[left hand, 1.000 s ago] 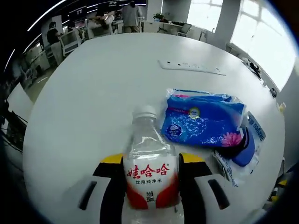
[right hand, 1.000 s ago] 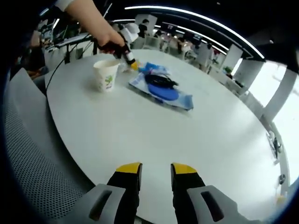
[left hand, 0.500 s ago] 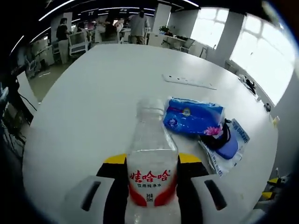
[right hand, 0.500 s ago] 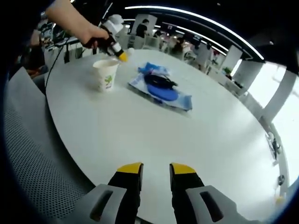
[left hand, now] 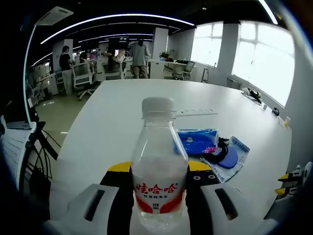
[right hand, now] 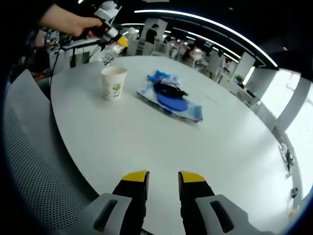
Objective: Arrange the tabletop items into an orderly group along one side of the table until the central work area is clear of visible clutter.
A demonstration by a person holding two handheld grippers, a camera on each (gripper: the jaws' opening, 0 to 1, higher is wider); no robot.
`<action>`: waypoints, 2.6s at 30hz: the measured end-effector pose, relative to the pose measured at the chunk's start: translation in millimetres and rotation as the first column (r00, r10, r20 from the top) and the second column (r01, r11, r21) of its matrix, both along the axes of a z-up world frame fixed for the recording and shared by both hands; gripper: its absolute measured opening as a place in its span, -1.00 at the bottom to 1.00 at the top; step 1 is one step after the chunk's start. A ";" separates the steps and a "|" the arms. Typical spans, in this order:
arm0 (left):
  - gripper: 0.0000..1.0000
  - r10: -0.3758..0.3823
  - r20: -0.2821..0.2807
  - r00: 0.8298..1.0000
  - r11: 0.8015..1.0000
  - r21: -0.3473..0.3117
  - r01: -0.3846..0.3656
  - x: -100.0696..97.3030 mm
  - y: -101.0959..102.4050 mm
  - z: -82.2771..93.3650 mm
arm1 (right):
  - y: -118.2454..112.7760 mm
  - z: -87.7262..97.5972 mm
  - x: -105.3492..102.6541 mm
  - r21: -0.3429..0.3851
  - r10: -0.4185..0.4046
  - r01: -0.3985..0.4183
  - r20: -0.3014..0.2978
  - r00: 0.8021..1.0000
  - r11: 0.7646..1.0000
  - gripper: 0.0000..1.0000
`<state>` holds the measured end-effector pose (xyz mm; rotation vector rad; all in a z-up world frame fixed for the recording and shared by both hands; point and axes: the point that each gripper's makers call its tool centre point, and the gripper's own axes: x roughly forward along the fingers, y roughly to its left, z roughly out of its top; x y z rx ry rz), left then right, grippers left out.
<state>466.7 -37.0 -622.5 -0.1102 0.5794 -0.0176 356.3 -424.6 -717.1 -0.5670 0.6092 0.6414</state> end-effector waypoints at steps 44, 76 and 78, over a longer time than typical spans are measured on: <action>-0.22 0.143 -0.127 0.981 0.990 0.012 -0.143 39.3 13.4 -50.3 | -1.1 1.1 -0.6 0.007 -0.014 0.014 -0.008 1.000 1.000 -0.52; -0.19 0.150 -0.086 0.985 0.984 0.105 -0.140 20.6 7.1 -58.6 | 0.4 0.6 -1.1 0.043 -0.042 0.043 -0.035 0.999 0.998 -0.38; -0.19 0.134 -0.085 0.987 0.988 0.091 -0.127 21.2 6.8 -59.1 | 0.5 1.1 -1.0 0.046 -0.044 0.045 -0.034 0.998 0.998 -0.37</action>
